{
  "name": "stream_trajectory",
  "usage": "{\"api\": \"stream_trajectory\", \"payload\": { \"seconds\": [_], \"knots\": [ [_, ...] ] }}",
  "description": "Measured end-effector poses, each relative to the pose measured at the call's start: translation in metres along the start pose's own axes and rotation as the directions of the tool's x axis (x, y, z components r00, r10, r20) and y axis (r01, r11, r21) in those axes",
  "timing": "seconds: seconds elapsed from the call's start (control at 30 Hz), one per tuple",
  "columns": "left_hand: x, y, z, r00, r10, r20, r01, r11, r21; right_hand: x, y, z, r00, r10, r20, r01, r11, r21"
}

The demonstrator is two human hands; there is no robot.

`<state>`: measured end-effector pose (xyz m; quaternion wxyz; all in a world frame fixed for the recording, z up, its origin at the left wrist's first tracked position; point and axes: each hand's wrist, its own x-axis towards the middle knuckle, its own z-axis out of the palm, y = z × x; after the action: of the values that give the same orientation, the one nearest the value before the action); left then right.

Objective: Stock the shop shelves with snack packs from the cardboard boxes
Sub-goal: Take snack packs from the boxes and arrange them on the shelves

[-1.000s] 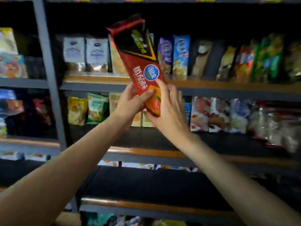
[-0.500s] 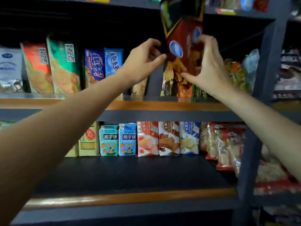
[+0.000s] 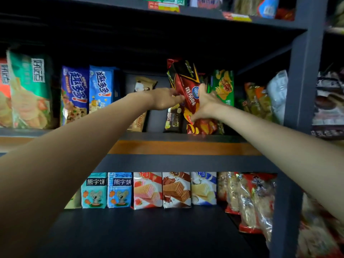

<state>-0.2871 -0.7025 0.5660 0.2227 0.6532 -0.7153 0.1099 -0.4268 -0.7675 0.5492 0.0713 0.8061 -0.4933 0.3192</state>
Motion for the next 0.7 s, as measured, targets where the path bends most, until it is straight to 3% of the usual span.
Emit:
{"api": "stream_trajectory", "payload": {
  "seconds": [0.13,0.33,0.5,0.6,0.7],
  "knots": [
    [0.017,0.001,0.01,0.999,0.03,0.031,-0.032,0.997,0.067,0.003,0.0,0.005,0.999,0.041,-0.033,-0.041,0.999,-0.008],
    [0.028,0.024,0.015,0.998,0.026,-0.05,-0.033,0.99,-0.138,0.0,0.013,0.003,0.996,0.082,-0.046,-0.081,0.996,0.026],
    [0.041,0.041,0.018,1.0,-0.006,0.0,0.006,0.999,-0.048,0.002,0.014,0.003,0.99,0.138,-0.031,-0.135,0.988,0.071],
    [0.045,0.046,0.017,0.995,-0.006,-0.095,0.007,1.0,0.014,0.01,0.011,0.002,0.983,0.184,0.026,-0.185,0.976,0.113],
    [0.055,0.045,0.026,0.995,-0.017,-0.097,0.022,0.998,0.057,0.017,0.013,0.004,0.979,0.177,0.098,-0.179,0.984,0.018]
  ]
}}
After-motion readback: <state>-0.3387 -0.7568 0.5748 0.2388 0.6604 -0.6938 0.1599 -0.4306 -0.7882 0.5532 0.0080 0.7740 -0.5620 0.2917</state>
